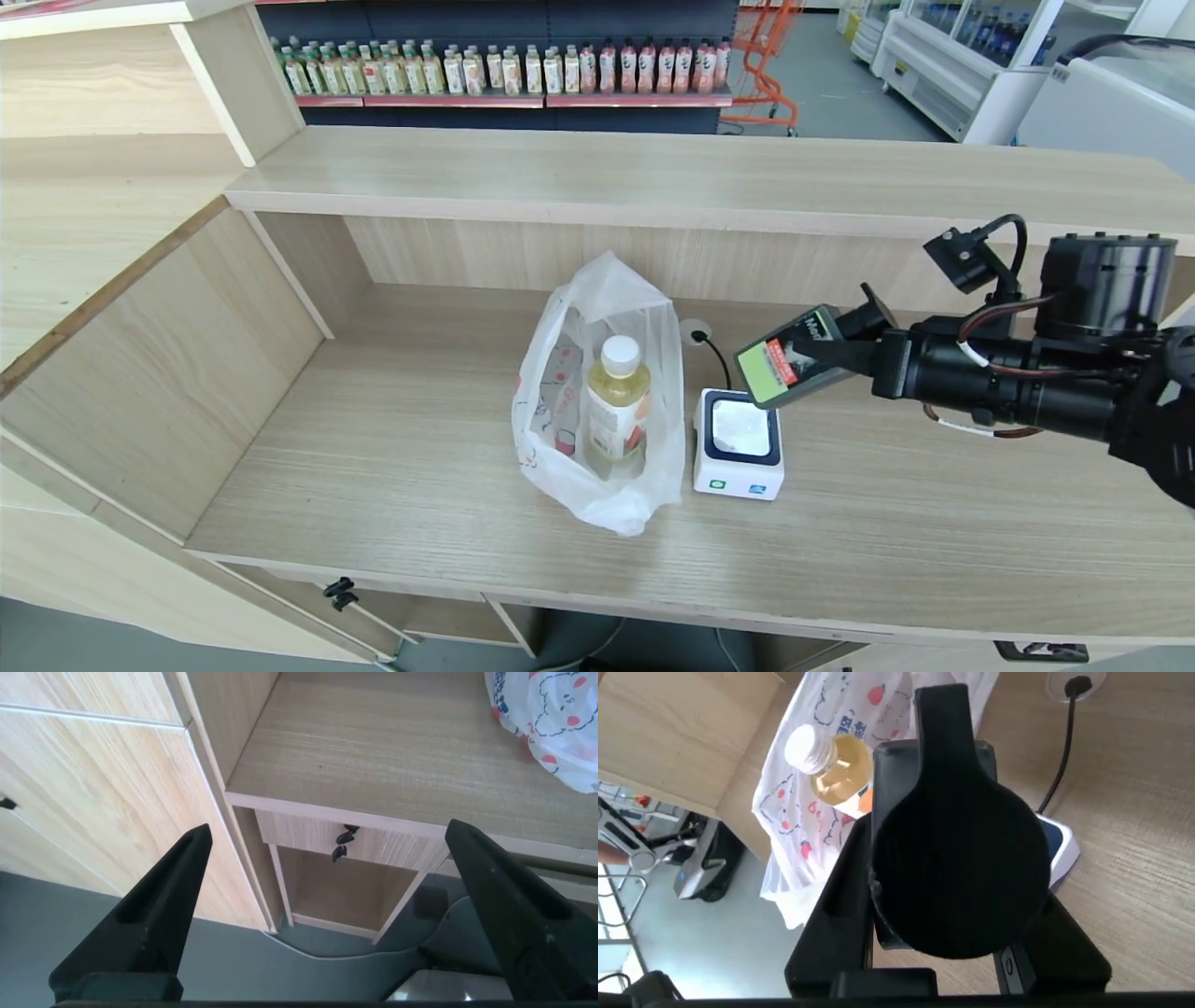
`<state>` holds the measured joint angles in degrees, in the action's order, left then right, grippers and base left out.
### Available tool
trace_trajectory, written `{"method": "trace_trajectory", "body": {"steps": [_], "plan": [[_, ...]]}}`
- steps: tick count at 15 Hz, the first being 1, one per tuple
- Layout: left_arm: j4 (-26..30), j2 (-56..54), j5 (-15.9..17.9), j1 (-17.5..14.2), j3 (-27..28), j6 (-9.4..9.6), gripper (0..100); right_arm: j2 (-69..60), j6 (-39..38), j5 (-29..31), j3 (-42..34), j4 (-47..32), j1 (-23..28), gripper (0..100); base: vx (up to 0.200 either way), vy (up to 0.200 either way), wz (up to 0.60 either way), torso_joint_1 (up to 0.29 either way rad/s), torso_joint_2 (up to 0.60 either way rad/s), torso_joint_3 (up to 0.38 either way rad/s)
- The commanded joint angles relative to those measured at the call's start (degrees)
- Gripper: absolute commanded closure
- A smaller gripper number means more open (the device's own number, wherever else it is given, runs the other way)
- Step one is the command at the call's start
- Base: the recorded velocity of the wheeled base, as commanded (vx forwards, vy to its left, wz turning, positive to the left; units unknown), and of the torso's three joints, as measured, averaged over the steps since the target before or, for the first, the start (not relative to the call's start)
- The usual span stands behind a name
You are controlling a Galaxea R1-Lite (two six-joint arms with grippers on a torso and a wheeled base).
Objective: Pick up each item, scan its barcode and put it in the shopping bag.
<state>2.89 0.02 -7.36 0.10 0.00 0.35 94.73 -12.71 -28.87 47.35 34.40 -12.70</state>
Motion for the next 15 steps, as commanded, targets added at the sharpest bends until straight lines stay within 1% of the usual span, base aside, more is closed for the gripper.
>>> {"method": "trace_trajectory", "body": {"steps": [1, 3, 6, 8, 9, 11, 15], "plan": [[0.01, -0.02, -0.02, -0.01, 0.00, 0.00, 0, -4.65, 0.06, -0.05, -2.08, -0.39, 0.40, 100, 0.000, 0.000, 0.00, 0.000, 0.00, 0.000], [0.01, -0.02, -0.02, -0.01, 0.00, -0.18, 0, -4.73, -0.29, -0.05, -3.49, -0.39, 1.10, 100, 0.000, 0.200, 0.00, 0.002, 0.00, 0.002], [0.01, -0.02, -0.02, -0.01, 0.00, -0.18, 0, -2.54, -0.12, 0.39, -1.47, -0.12, 1.19, 100, 0.000, 0.200, 0.00, 0.001, 0.00, 0.006], [0.01, -0.02, -0.11, -0.01, 0.00, -0.18, 0, 1.24, 3.22, 1.53, -0.33, 1.55, 1.01, 100, 0.000, 0.000, 0.00, 0.000, 0.00, 0.000], [0.01, -0.02, -0.02, -0.01, 0.00, -0.18, 0, 4.58, 6.65, 3.91, 0.20, 4.53, 0.57, 100, 0.000, 0.000, 0.00, 0.000, 0.00, 0.000], [0.01, -0.02, -0.02, -0.01, 0.00, -0.18, 0, 8.98, 7.44, 5.93, 2.57, 7.79, -0.92, 100, 0.000, 0.000, 0.00, 0.000, 0.00, 0.000], [0.01, -0.02, -0.02, -0.01, 0.00, -0.18, 0, 17.24, 8.23, 6.37, 11.98, 7.79, -4.00, 100, 0.000, 0.000, 0.00, 0.000, 0.00, 0.000]]}}
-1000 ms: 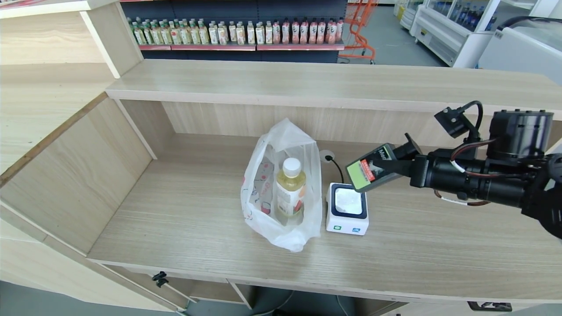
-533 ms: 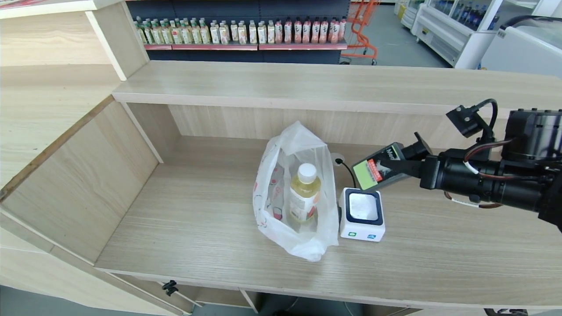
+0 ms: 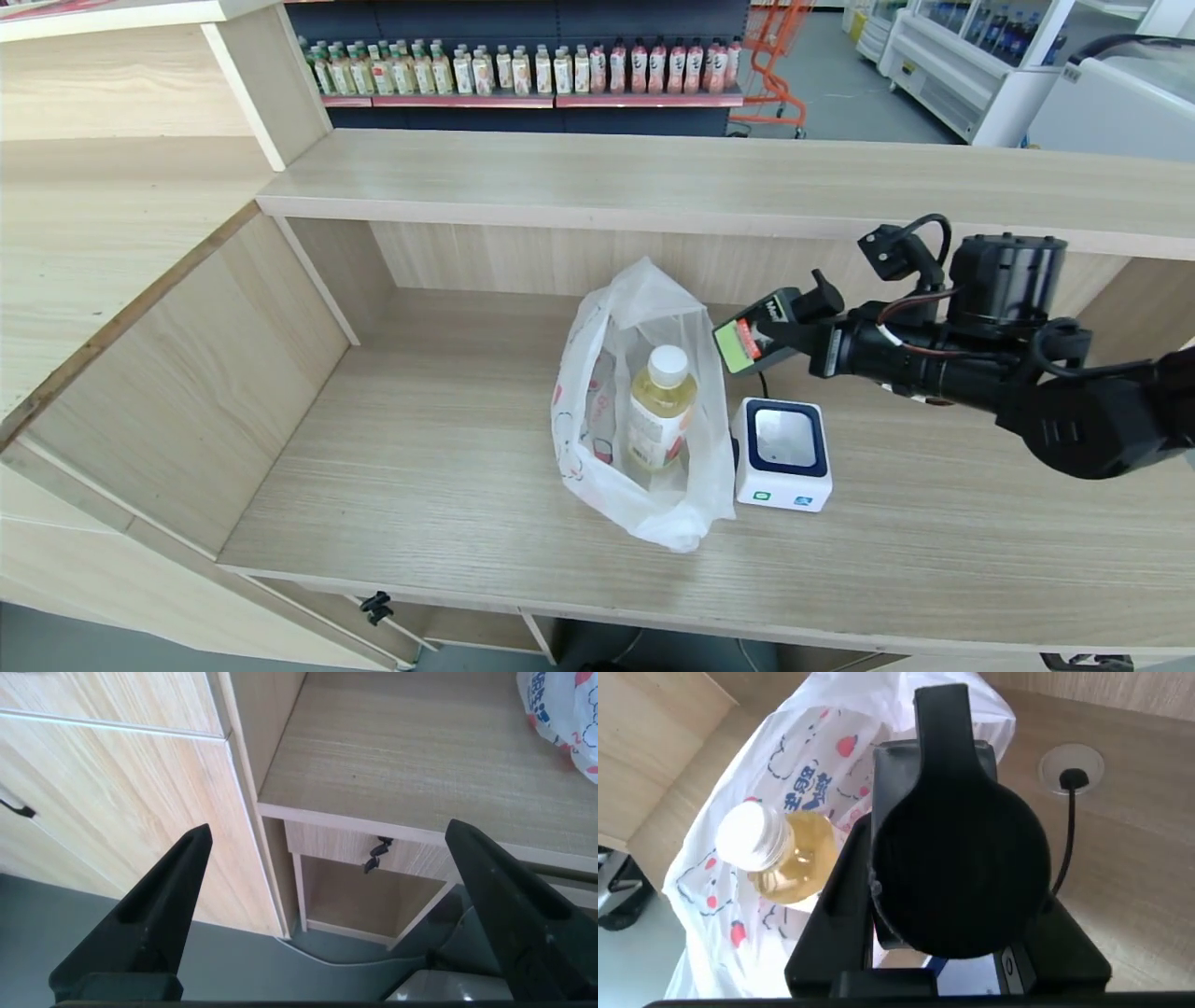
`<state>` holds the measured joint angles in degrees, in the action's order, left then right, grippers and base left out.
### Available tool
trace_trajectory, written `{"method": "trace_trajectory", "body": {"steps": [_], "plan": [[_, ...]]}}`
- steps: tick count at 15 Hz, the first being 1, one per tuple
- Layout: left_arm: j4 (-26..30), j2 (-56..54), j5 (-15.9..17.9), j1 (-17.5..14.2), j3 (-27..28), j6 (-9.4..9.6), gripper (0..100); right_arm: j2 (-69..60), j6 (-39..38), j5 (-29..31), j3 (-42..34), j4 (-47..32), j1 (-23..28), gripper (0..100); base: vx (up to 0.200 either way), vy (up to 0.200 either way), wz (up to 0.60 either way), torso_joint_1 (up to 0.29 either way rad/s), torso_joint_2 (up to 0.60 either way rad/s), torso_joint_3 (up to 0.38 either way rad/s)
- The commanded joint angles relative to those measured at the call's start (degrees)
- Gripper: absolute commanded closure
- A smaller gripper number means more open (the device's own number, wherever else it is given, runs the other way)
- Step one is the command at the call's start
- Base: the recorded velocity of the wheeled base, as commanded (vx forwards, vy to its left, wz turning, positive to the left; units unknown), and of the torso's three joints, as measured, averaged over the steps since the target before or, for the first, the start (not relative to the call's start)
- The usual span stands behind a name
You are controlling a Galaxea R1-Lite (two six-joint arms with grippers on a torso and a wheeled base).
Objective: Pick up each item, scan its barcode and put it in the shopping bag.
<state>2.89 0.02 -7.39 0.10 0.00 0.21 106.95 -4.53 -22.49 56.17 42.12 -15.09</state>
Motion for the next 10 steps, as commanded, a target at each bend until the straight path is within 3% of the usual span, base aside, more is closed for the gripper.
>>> {"method": "trace_trajectory", "body": {"steps": [1, 10], "plan": [[0.01, -0.02, 0.00, -0.01, 0.00, 0.06, 0, 6.61, 0.32, -0.01, 5.26, 0.07, -2.31, 100, 0.000, 0.000, 0.00, 0.000, 0.00, 0.000], [0.01, -0.02, 0.00, -0.01, 0.00, -0.03, 0, 21.02, 7.61, 0.34, 13.96, 6.22, -6.00, 100, 0.000, 0.000, 0.00, 0.000, 0.00, 0.000]]}}
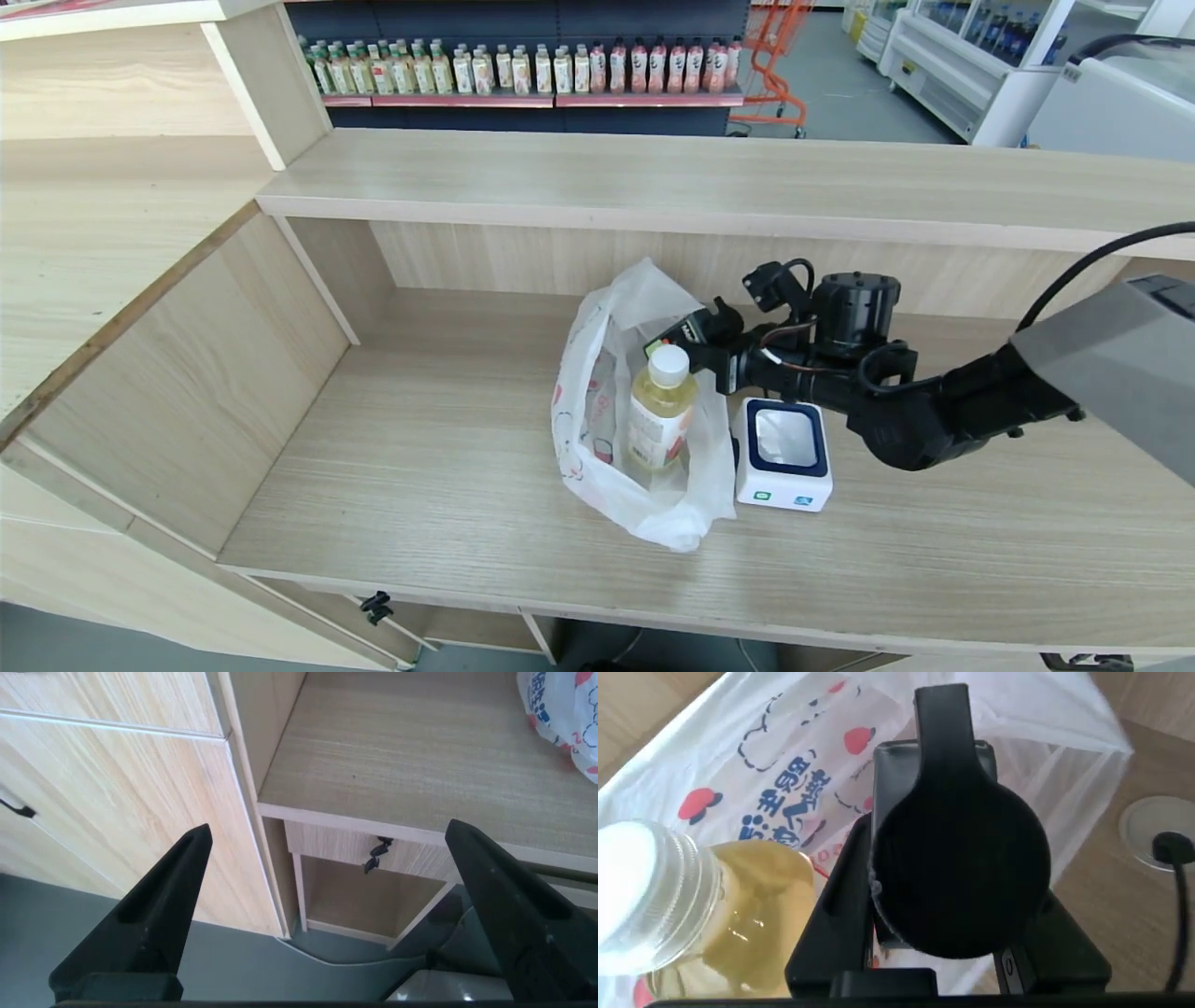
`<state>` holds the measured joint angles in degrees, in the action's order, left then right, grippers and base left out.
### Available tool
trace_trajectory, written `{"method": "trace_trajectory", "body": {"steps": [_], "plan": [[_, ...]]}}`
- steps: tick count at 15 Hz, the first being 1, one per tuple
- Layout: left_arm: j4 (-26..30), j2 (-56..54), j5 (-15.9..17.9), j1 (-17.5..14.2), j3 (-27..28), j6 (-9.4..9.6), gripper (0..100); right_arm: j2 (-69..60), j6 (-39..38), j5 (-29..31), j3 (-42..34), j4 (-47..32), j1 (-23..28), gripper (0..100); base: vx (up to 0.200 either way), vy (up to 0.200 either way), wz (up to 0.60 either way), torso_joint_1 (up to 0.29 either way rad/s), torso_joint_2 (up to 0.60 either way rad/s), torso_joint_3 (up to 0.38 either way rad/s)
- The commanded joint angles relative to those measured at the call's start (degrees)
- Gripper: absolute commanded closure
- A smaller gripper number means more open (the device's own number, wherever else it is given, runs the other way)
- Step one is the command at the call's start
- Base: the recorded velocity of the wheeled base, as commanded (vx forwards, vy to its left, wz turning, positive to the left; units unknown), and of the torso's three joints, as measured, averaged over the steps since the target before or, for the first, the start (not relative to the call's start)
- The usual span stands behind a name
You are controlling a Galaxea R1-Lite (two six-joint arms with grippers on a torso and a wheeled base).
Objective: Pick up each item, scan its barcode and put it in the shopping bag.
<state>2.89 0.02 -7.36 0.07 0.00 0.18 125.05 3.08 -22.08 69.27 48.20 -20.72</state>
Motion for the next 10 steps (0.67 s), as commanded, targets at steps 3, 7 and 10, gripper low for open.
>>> {"method": "trace_trajectory", "body": {"steps": [3, 7, 10], "plan": [[0.01, -0.02, -0.11, 0.01, 0.00, -0.01, 0, 5.29, 2.01, 2.48, 3.24, 0.14, -1.69, 100, 0.000, 0.000, 0.00, 0.000, 0.00, 0.000], [0.01, -0.02, -0.11, 0.01, 0.00, -0.01, 0, 5.38, 5.35, 2.39, 3.24, 0.40, -1.42, 100, 0.000, 0.000, 0.00, 0.000, 0.00, 0.000], [0.01, -0.02, -0.02, 0.01, 0.00, -0.01, 0, 3.53, 2.10, 1.95, 3.51, 0.40, -0.90, 0, 0.000, 0.000, 0.00, 0.000, 0.00, 0.000]]}}
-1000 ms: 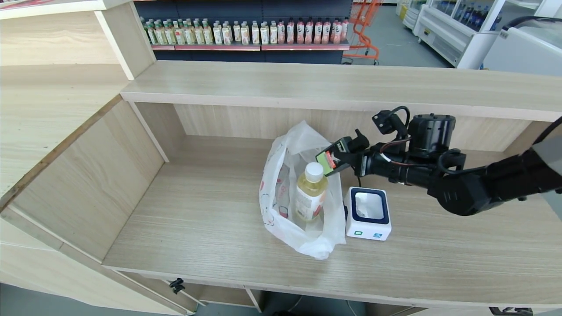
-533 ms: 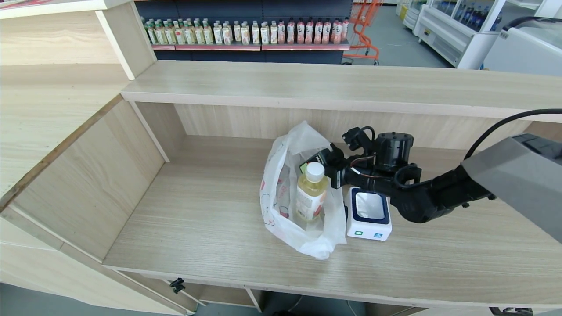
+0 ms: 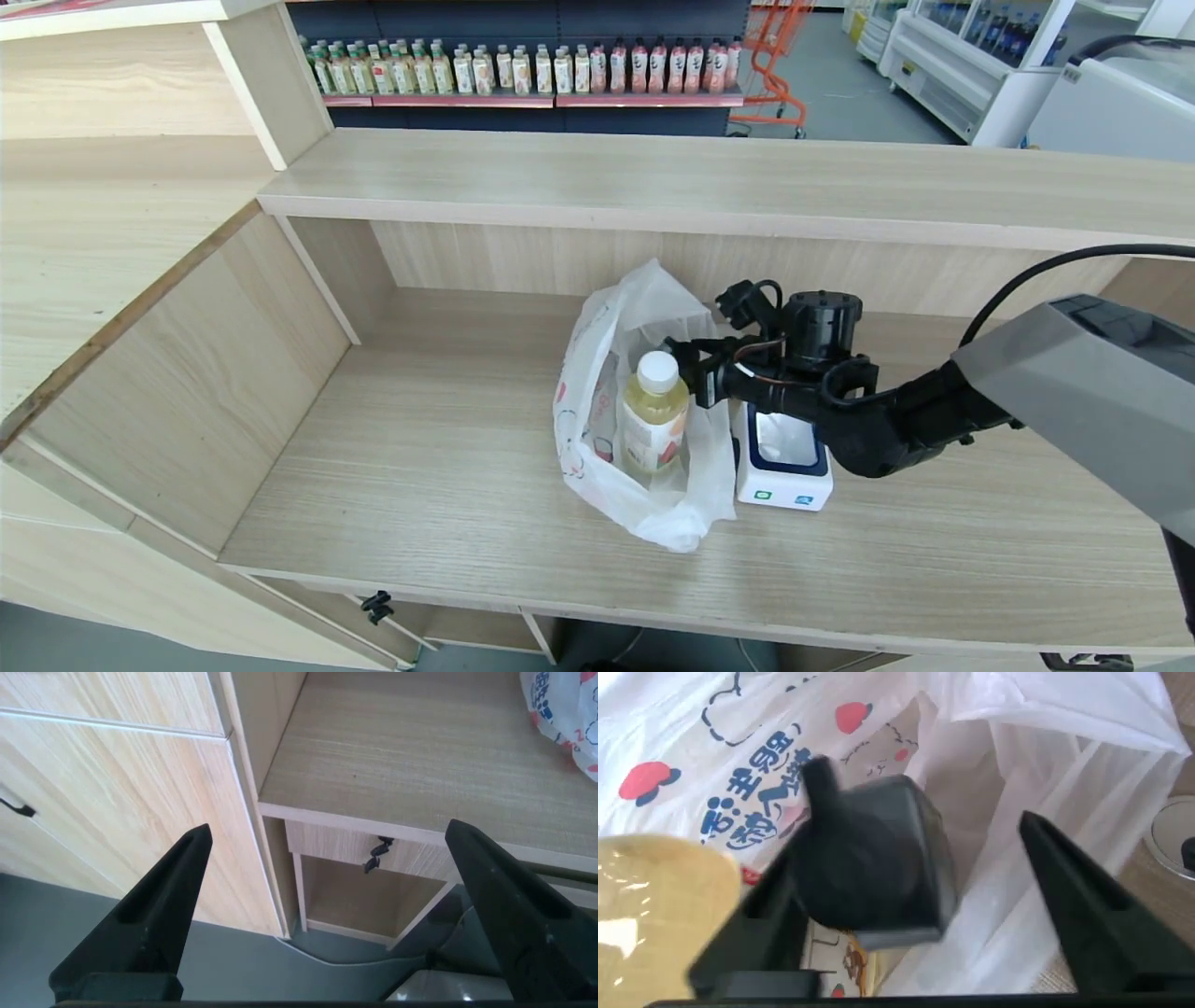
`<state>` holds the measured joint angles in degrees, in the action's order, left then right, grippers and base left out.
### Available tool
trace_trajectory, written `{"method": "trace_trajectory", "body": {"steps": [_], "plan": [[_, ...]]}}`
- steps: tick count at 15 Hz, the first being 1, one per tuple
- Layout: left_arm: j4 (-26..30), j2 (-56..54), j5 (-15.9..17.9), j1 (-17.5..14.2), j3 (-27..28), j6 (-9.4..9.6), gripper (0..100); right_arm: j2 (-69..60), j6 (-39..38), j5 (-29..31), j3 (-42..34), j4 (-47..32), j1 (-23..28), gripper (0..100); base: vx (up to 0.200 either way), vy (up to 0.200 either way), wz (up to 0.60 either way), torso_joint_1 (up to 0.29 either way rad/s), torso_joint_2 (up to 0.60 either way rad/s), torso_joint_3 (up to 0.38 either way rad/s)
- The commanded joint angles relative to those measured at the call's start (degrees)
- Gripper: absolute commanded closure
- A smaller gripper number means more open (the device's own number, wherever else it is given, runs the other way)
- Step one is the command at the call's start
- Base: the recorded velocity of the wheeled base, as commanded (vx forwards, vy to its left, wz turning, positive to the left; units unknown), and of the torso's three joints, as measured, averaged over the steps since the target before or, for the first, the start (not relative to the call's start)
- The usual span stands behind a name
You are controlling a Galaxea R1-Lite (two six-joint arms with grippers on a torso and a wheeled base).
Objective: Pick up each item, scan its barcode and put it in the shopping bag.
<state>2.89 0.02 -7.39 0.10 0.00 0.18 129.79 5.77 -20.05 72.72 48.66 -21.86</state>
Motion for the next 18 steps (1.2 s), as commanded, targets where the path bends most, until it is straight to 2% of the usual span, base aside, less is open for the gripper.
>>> {"method": "trace_trajectory", "body": {"steps": [1, 4, 7, 10, 11, 12, 13, 14, 15, 16, 17, 18], "plan": [[0.01, -0.02, 0.00, -0.01, 0.00, -0.01, 0, -3.76, -3.92, -0.16, -0.47, -0.32, 0.24, 0, 0.000, 0.000, 0.00, 0.000, 0.00, 0.000], [0.01, -0.02, 0.00, -0.01, 0.00, 0.08, 0, -13.43, -11.04, -1.74, -5.30, -0.50, 1.82, 0, 0.000, 0.000, 0.00, 0.000, 0.00, 0.000], [0.01, -0.02, -0.08, -0.01, 0.00, -0.01, 0, -31.44, -14.38, -8.51, -23.76, -1.56, 8.32, 0, 0.000, 0.000, 0.00, 0.000, 0.00, 0.000], [0.01, -0.02, 0.00, -0.01, 0.00, -0.01, 0, -49.11, -14.73, -8.34, -41.16, -4.19, 14.04, 0, 0.000, 0.000, 0.00, 0.000, 0.00, 0.000], [0.01, -0.02, -0.08, -0.01, 0.00, -0.01, 0, -56.67, -13.24, -7.63, -46.79, -9.64, 17.11, 0, 0.000, 0.000, 0.00, 0.000, 0.00, 0.000], [0.01, -0.02, 0.00, -0.01, 0.00, -0.01, 0, -63.61, -9.72, -4.12, -51.54, -16.23, 20.01, 0, 0.000, 0.000, 0.00, 0.000, 0.00, 0.000], [0.01, -0.02, 0.00, -0.01, 0.00, -0.01, 0, -71.43, -7.88, 2.83, -56.72, -22.39, 22.39, 0, 0.000, 0.000, 0.00, 0.000, 0.00, 0.000], [0.01, -0.02, 0.00, -0.01, 0.00, -0.01, 0, -80.49, -7.79, 8.98, -62.26, -27.04, 22.39, 0, 0.000, 0.000, 0.00, 0.000, 0.00, 0.000], [0.01, -0.02, 0.00, -0.01, 0.00, -0.01, 0, -91.47, -7.79, 12.58, -67.97, -30.12, 21.59, 0, 0.000, 0.000, 0.00, 0.000, 0.00, 0.000], [-0.08, -0.02, -0.08, -0.01, 0.00, -0.01, 0, -101.40, -7.35, 13.02, -72.01, -32.32, 21.15, 0, 0.000, 0.000, 0.00, 0.000, 0.00, 0.000], [0.01, -0.02, 0.00, -0.01, 0.00, -0.01, 0, -110.46, -6.38, 13.11, -72.72, -35.92, 21.59, 0, 0.000, 0.000, 0.00, 0.000, 0.00, 0.000], [0.01, -0.02, 0.00, -0.01, 0.00, -0.01, 0, -117.93, -5.50, 13.37, -72.72, -44.01, 23.79, 0, 0.000, 0.000, 0.00, 0.000, 0.00, 0.000]]}}
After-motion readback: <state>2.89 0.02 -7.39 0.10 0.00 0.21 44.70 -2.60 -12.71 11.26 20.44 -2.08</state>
